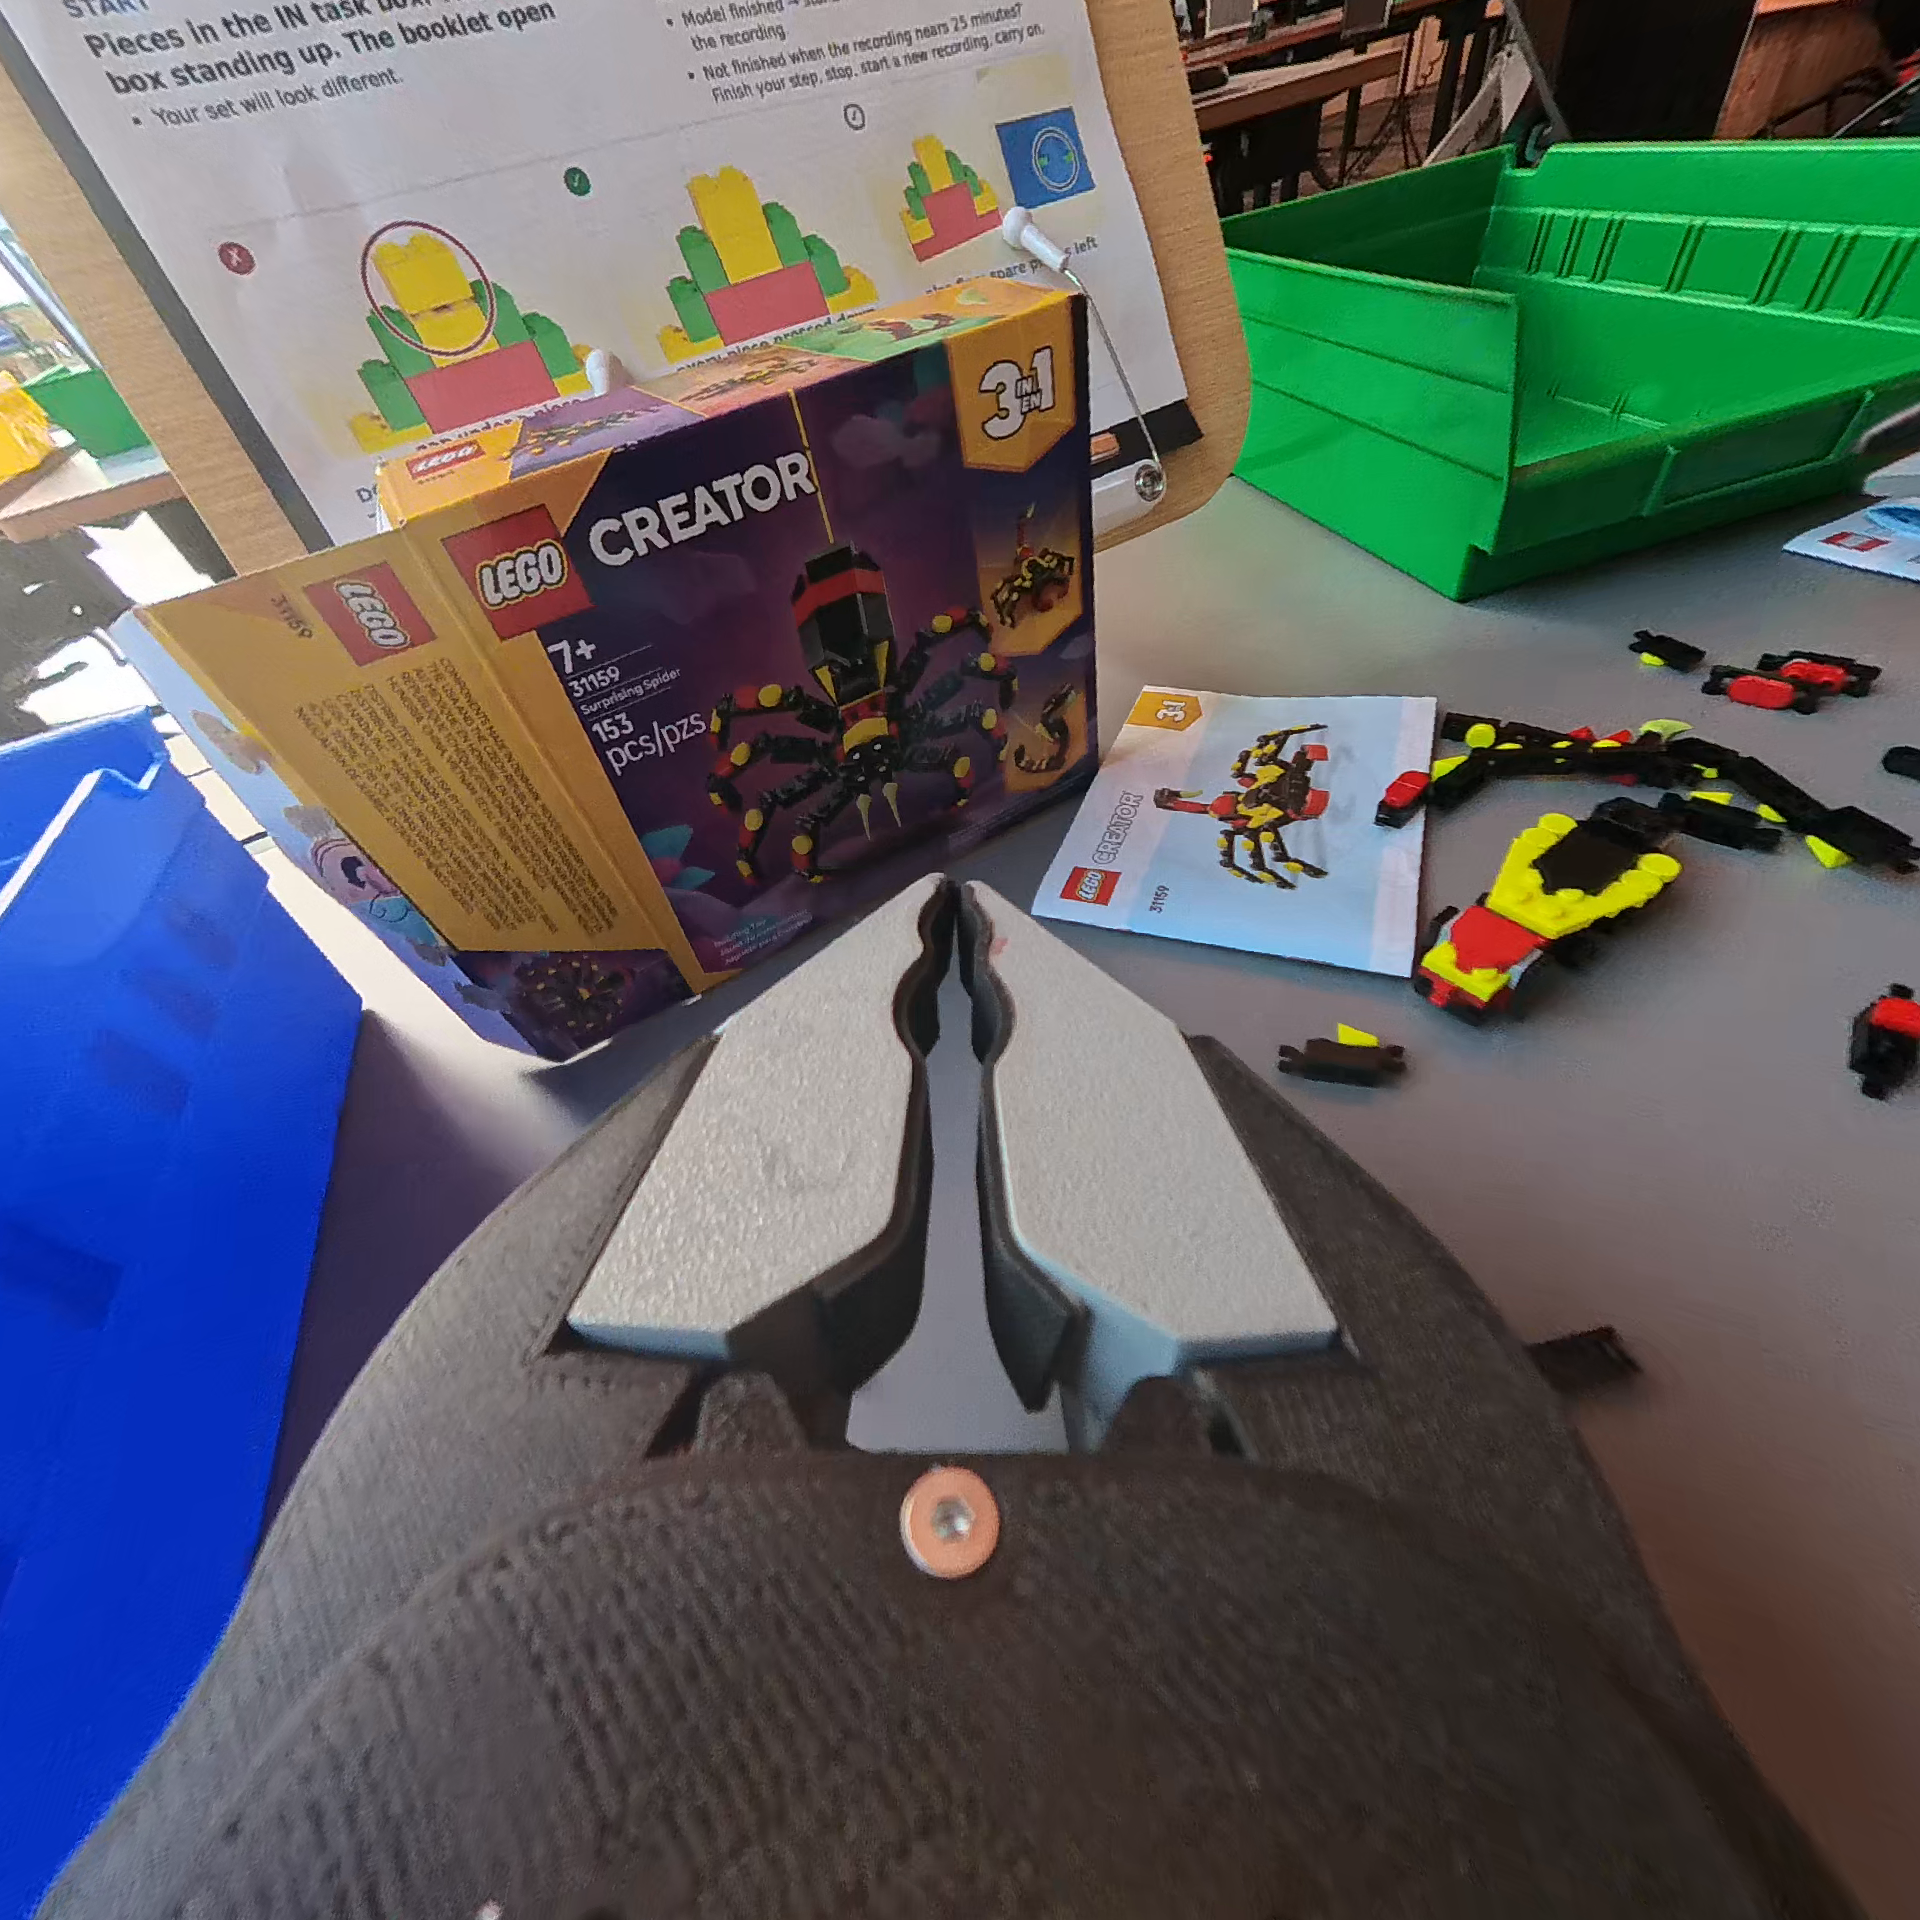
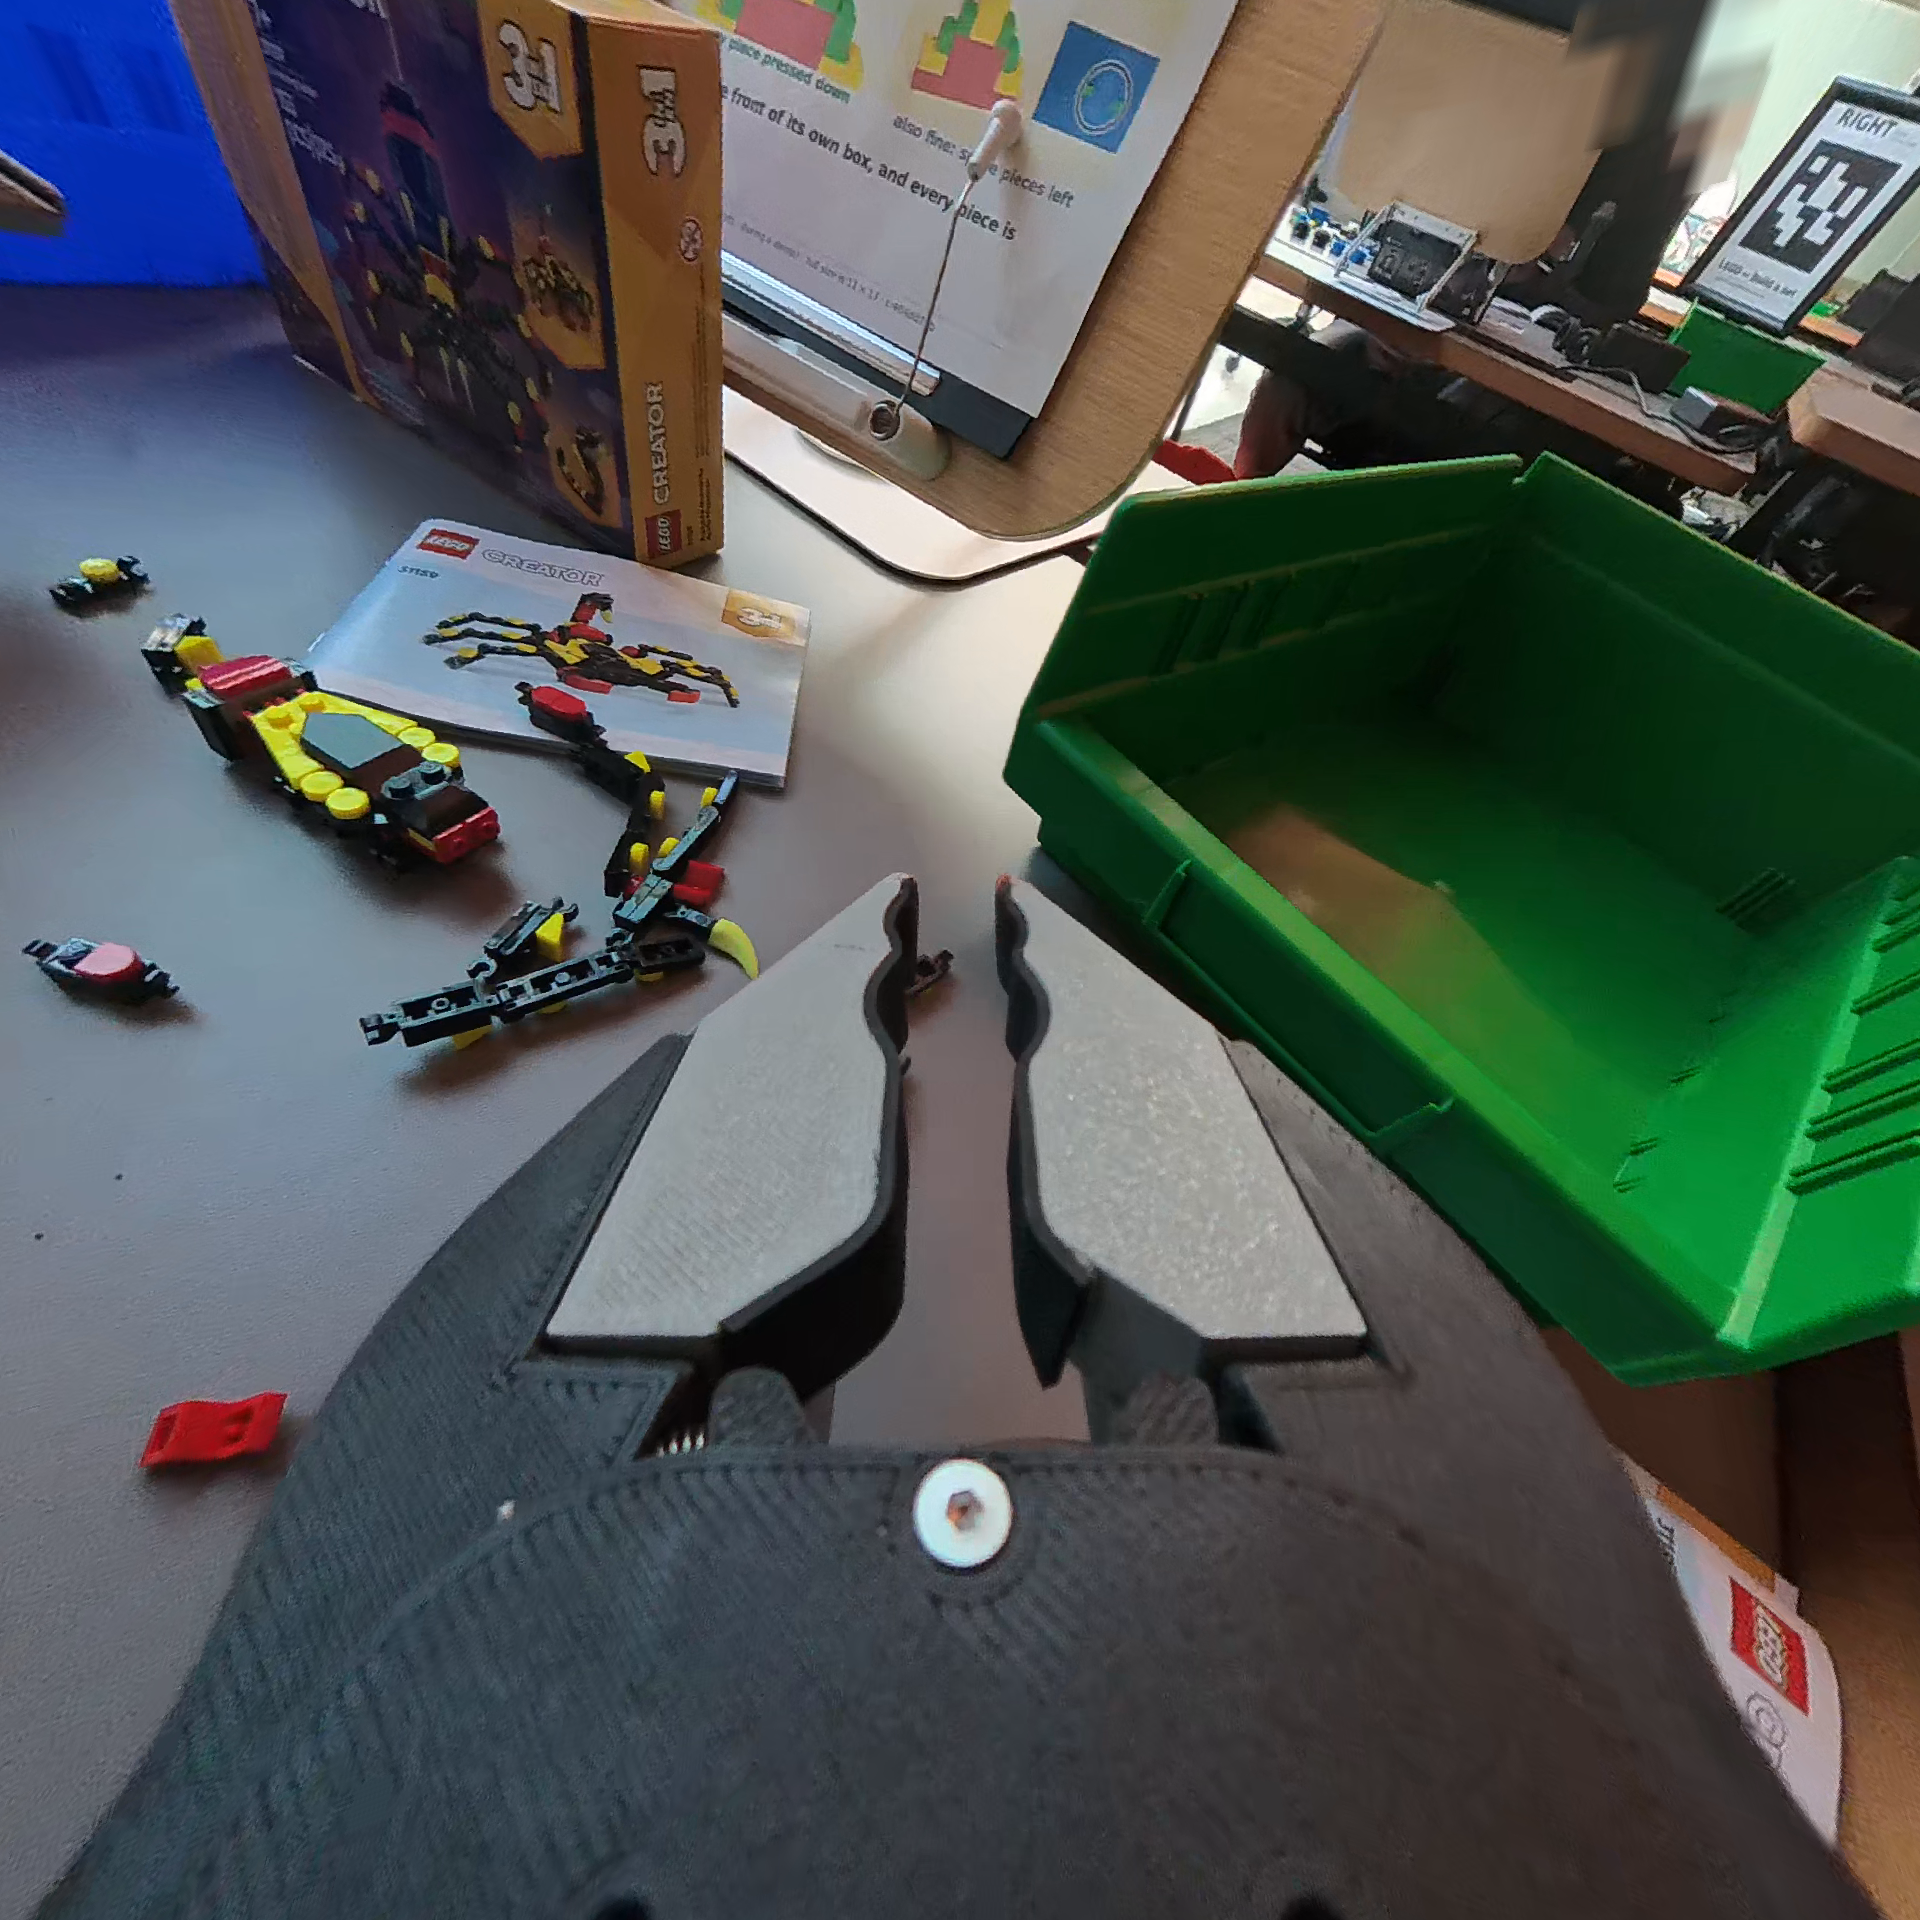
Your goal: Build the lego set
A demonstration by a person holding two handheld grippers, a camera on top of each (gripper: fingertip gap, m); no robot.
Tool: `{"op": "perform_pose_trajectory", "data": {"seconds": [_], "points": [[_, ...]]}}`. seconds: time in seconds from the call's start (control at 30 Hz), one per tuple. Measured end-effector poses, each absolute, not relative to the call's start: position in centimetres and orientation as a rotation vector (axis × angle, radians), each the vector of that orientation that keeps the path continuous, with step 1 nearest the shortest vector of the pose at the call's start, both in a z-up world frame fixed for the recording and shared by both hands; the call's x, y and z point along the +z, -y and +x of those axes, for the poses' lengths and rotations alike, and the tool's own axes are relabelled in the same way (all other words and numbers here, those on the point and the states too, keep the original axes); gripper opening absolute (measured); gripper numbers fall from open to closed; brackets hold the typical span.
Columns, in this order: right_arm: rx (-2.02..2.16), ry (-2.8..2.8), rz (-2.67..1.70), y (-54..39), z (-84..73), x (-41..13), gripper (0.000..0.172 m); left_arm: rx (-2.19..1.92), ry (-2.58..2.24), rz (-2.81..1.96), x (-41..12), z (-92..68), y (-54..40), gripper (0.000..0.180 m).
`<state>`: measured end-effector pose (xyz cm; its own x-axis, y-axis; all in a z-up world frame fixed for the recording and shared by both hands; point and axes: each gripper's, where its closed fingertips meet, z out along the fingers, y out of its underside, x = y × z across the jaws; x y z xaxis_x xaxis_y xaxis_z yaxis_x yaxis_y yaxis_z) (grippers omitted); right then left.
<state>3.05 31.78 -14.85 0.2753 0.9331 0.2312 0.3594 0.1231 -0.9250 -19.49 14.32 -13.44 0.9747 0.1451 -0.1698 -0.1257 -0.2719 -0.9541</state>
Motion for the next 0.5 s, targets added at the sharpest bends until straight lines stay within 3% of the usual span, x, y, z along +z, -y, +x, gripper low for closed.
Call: {"op": "perform_pose_trajectory", "data": {"seconds": [0.27, 0.5], "points": [[0.515, 1.448, -1.207, -29.8, 1.3, -15.1, 0.000, 0.273, -0.077, -1.881, -14.3, -19.4, -16.0, 0.000], [0.508, 1.462, -1.012, -28.7, -0.6, -14.1, 0.000, 0.225, -0.167, -1.785, -13.2, -18.4, -16.6, 0.000]]}}
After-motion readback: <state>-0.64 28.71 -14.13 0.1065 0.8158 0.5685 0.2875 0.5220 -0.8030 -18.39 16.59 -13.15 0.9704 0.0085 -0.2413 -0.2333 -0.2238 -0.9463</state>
